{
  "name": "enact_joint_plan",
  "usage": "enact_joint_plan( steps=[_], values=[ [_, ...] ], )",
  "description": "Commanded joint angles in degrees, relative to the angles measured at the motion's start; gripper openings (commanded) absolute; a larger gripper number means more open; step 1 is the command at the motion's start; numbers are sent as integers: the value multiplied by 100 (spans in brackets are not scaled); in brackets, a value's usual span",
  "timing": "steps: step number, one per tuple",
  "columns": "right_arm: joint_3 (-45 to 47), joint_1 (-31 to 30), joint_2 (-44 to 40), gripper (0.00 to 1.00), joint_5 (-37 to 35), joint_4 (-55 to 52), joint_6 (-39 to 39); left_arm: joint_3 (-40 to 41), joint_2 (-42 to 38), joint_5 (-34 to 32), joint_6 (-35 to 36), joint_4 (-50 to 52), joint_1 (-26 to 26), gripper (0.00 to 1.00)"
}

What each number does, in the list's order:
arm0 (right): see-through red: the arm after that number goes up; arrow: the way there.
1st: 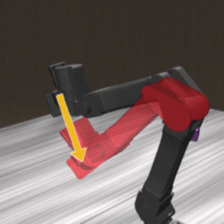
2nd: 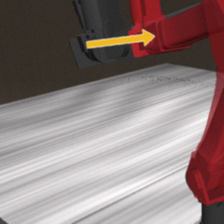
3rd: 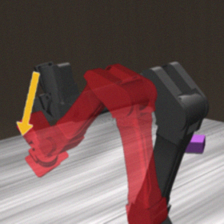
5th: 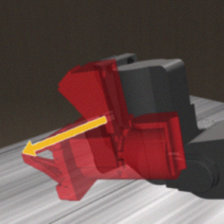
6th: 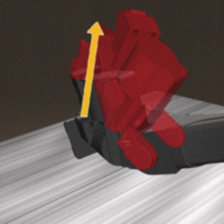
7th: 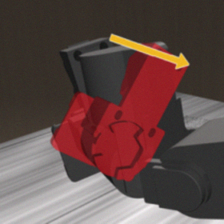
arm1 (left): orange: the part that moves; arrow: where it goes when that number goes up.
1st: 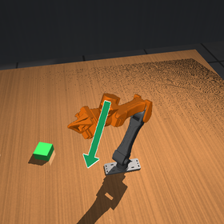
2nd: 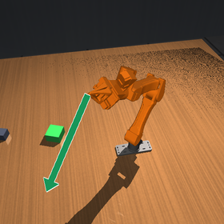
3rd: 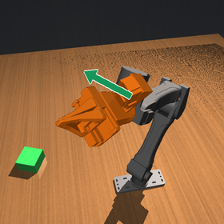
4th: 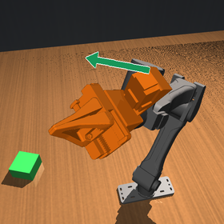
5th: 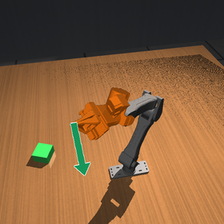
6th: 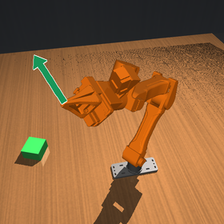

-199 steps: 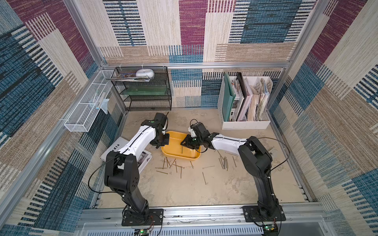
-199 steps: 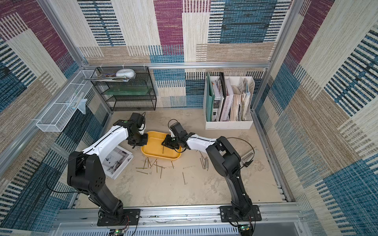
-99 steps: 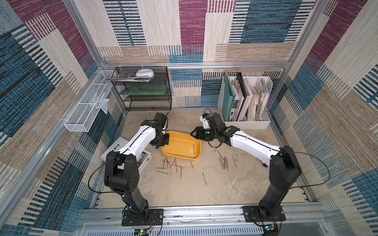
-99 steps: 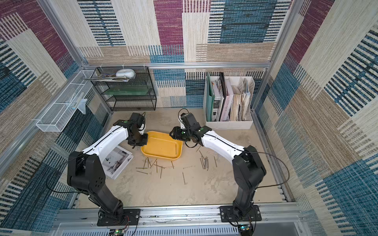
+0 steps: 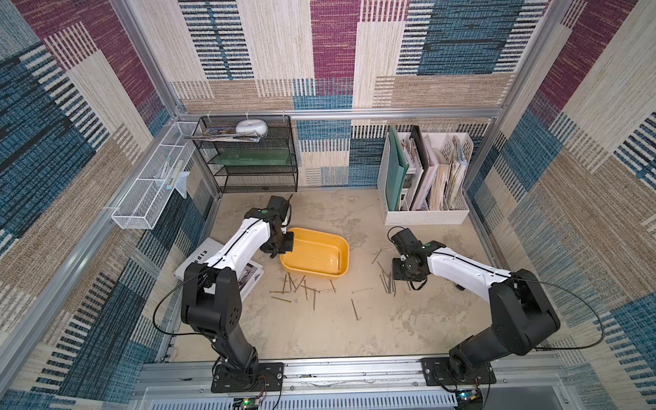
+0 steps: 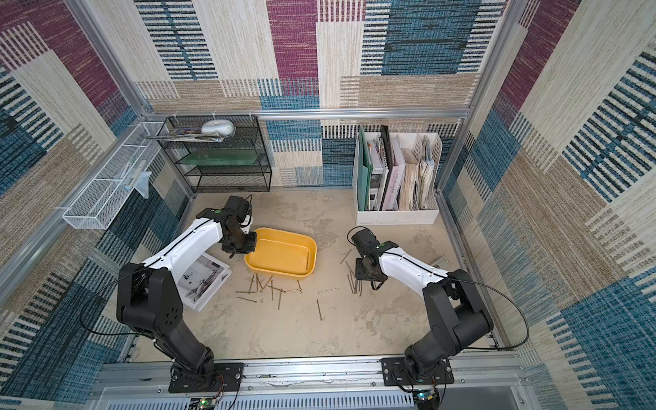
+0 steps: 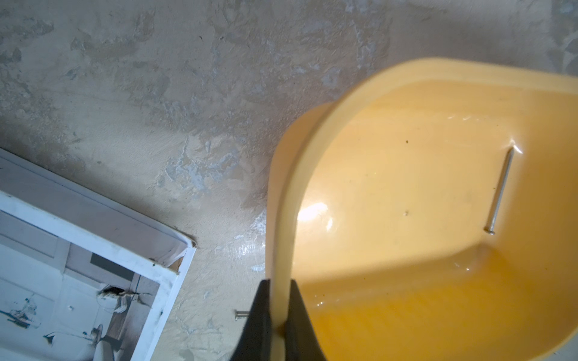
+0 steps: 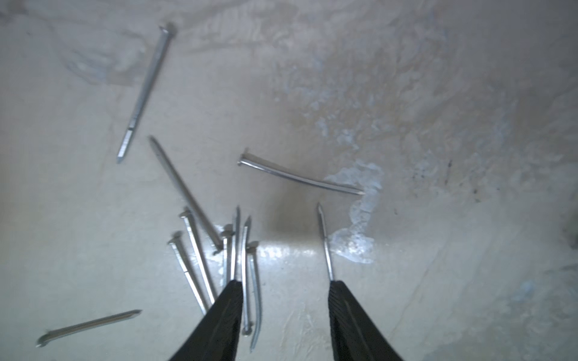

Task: Put the nails on the desktop into the storage box
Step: Pick up the nail from the center of the board.

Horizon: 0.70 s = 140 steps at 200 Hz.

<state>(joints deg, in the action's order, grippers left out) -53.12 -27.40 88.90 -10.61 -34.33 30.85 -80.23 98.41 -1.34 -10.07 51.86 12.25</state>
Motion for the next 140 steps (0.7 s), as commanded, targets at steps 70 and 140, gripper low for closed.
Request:
enact_joint_plan(
  steps=[70,140],
  values=[
    [423,110,560,36,-327,-40,-192,-29,11,109,15,-25,-3,0],
    [762,218,759,0,94,107,-307,-19,4,99,27,-25,-12,0]
  ],
)
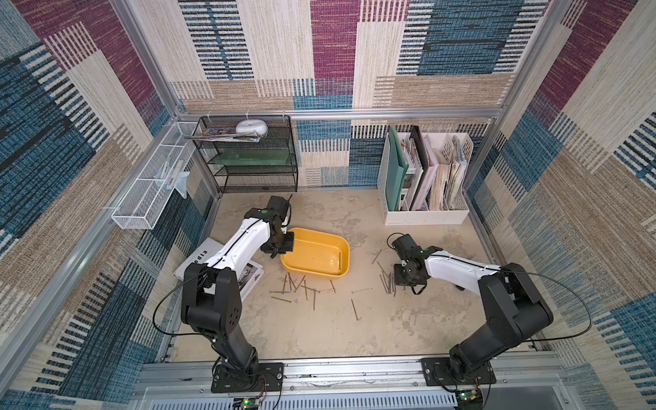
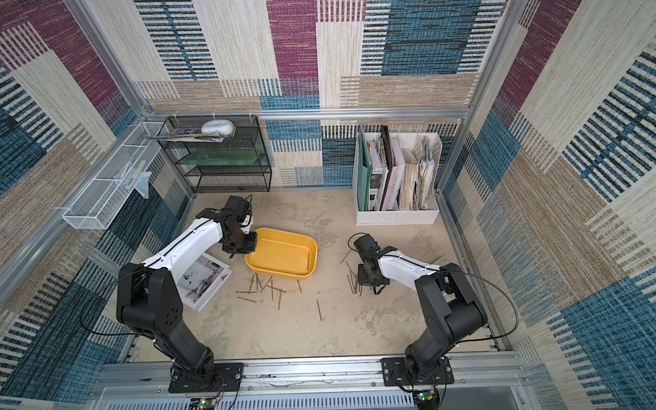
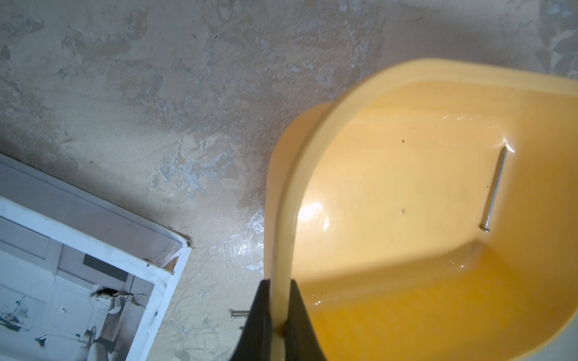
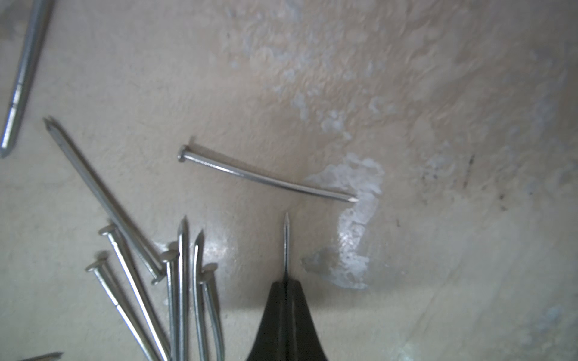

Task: Put the nails on the desktop into the storage box
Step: Pick up the nail from the center of the board, then place the nail in the storage box.

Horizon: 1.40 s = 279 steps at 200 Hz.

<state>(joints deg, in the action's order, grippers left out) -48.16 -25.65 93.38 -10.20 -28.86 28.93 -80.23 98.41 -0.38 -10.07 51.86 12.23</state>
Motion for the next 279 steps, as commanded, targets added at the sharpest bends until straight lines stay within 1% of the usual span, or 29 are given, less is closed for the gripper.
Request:
enact_joint_plan(
  steps=[1,28,47,55,62,68,77,90,116,127,160,192,216,255,279],
  values=[
    [260,43,307,0,48,-442,-110,-19,8,3,29,-26,-10,0],
    [7,43,-125,0,119,-653,-120,-19,21,-2,35,-24,-10,0],
    [-462,30,-576,0,422,-950,-187,-23,27,4,30,-21,-12,0],
    [-700,-1,-767,0,615,-1031,-215,-19,21,4,27,-21,-12,0],
    [-926,-27,-900,0,951,-1013,-356,-27,36,-3,24,-28,-14,0],
    [-1144,-80,-990,0,1256,-975,-300,-20,31,-12,30,-23,-11,0],
    [-1352,-203,-1063,0,1536,-819,-203,-17,33,-7,26,-25,-10,0],
    [-1727,-475,-1036,0,1820,-594,-10,-18,46,-22,24,-21,-10,0],
    [-2323,-928,-494,0,2665,378,522,-19,39,-30,29,-19,-10,0],
    [-2575,-1095,-76,0,3031,868,762,-19,39,-23,28,-25,-10,0],
    [-3418,-1447,1245,0,3661,1889,1428,-12,38,-26,26,-23,-10,0],
    [-4065,-1688,2153,0,3699,1971,1621,-19,59,-5,30,-18,-10,0],
    [-3992,-1741,2502,0,3731,2273,1819,-19,47,12,22,-19,-14,0],
    [-3855,-1755,2815,0,3606,2550,2041,-29,58,43,28,-20,-10,0],
    [-3738,-1744,2954,0,3361,2715,2177,-28,64,43,26,-22,-11,0]
  ],
)
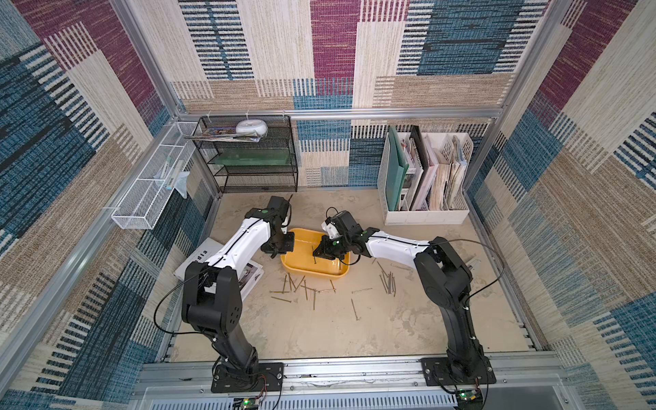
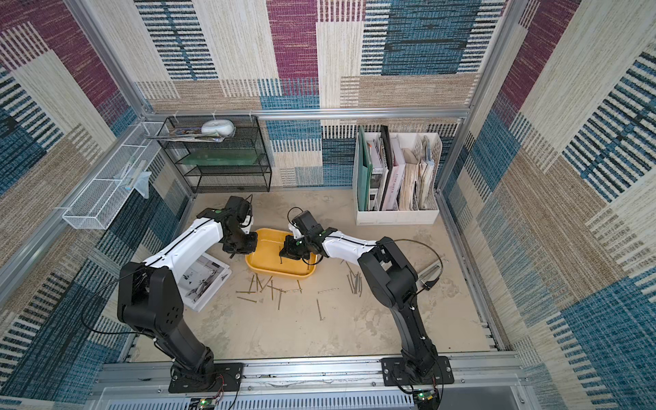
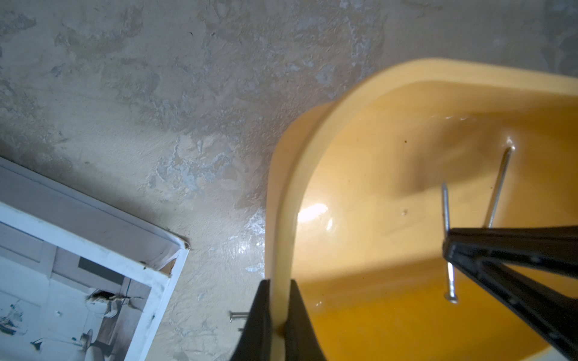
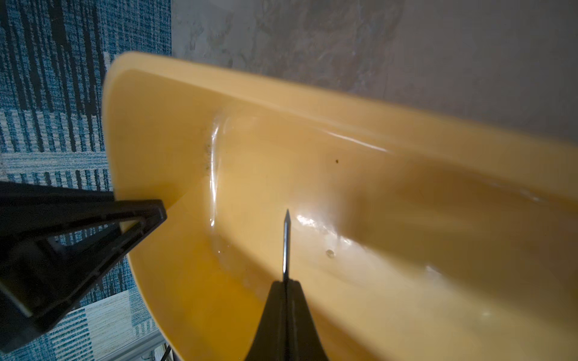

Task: Put the nails on the desktop into the storage box
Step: Place the nail in the storage box, then pick up the nail from the center of the board.

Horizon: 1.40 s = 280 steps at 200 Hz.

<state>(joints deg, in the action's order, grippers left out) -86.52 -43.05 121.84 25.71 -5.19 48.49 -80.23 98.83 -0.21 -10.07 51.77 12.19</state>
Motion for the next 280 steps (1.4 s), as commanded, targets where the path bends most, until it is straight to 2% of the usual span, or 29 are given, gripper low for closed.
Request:
enact_joint_plan(
  steps=[1,14,41,54,81,110,125,140,158,176,195,208,242,280],
  values=[
    [99,-3,114,0,-236,350,222,-28,23,23,28,-11,-6,0],
    [18,8,226,1,-244,322,201,-28,20,29,22,-13,-6,0],
    [-141,10,214,30,-295,84,4,-28,12,21,26,-13,-6,0],
    [-191,16,15,35,-424,-139,-223,-29,8,21,24,-9,-6,0],
    [-38,33,-629,36,-752,-706,-613,-28,16,32,31,-15,-14,0],
    [635,204,-1738,39,-1337,-1467,-1064,-28,10,32,43,-14,-14,0],
    [997,416,-2275,40,-1817,-2041,-1360,-30,5,44,40,-16,-14,0],
    [1412,693,-2732,41,-2640,-2596,-1940,-28,21,54,41,-15,-23,0],
    [1761,865,-2928,42,-3722,-2989,-2967,-28,16,64,32,-13,-23,0],
    [1779,947,-2638,42,-4627,-3436,-4050,-28,22,61,31,-17,-19,0],
    [1841,1017,-2298,43,-5010,-3500,-4844,-28,28,65,36,-14,-23,0],
    [1828,1163,-2157,43,-4995,-3445,-5097,-21,26,47,40,-13,-23,0],
    [1978,1611,-2178,43,-4426,-3079,-5526,-19,33,52,45,-17,-24,0],
    [2126,1668,-2068,43,-3994,-2924,-5699,-30,45,96,40,-9,-50,0]
  ],
)
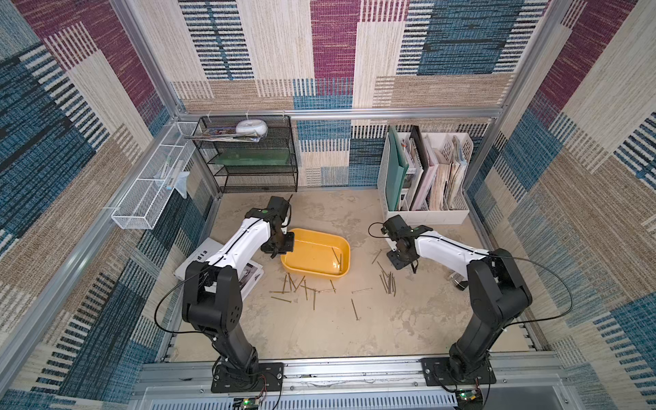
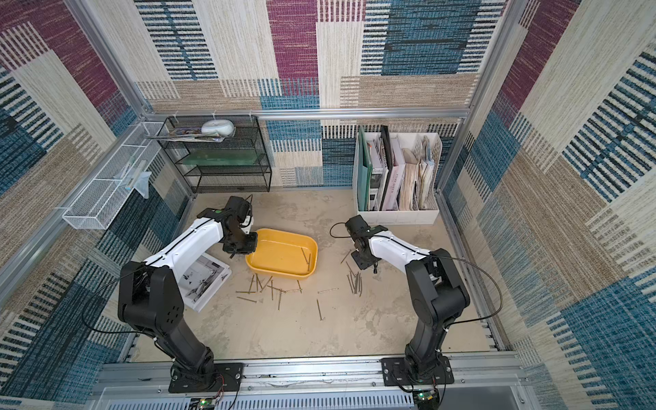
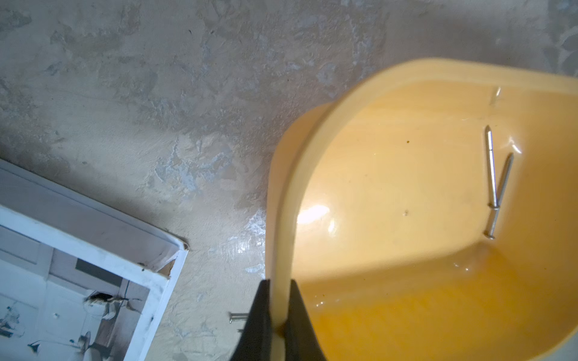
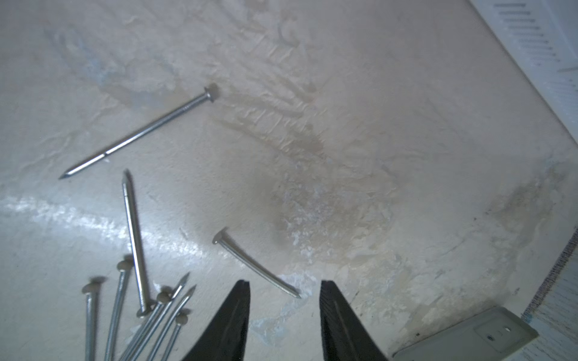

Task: Put the nails on the desktop into the storage box
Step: Pick up the nail from the center of the board.

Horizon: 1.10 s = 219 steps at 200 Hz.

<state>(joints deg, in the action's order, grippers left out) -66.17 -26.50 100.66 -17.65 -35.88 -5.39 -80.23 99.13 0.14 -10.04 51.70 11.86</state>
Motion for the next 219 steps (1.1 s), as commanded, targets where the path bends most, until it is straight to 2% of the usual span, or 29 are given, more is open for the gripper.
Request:
enact_joint_plan(
  steps=[1,89,118,160,189,219],
  values=[
    [93,14,45,43,350,152,-313,-29,12,58,38,-7,-17,0],
    [324,69,558,44,582,511,-321,-35,70,91,47,-10,-26,0],
    [318,145,854,24,830,436,-262,-37,80,83,63,-4,-23,0],
    [225,473,1260,19,1626,299,-110,-41,76,92,71,-9,-26,0],
    [136,583,1429,0,1809,252,70,-44,80,82,75,-12,-25,0],
    [90,618,1426,0,1835,252,169,-44,78,85,87,-9,-28,0]
  ],
)
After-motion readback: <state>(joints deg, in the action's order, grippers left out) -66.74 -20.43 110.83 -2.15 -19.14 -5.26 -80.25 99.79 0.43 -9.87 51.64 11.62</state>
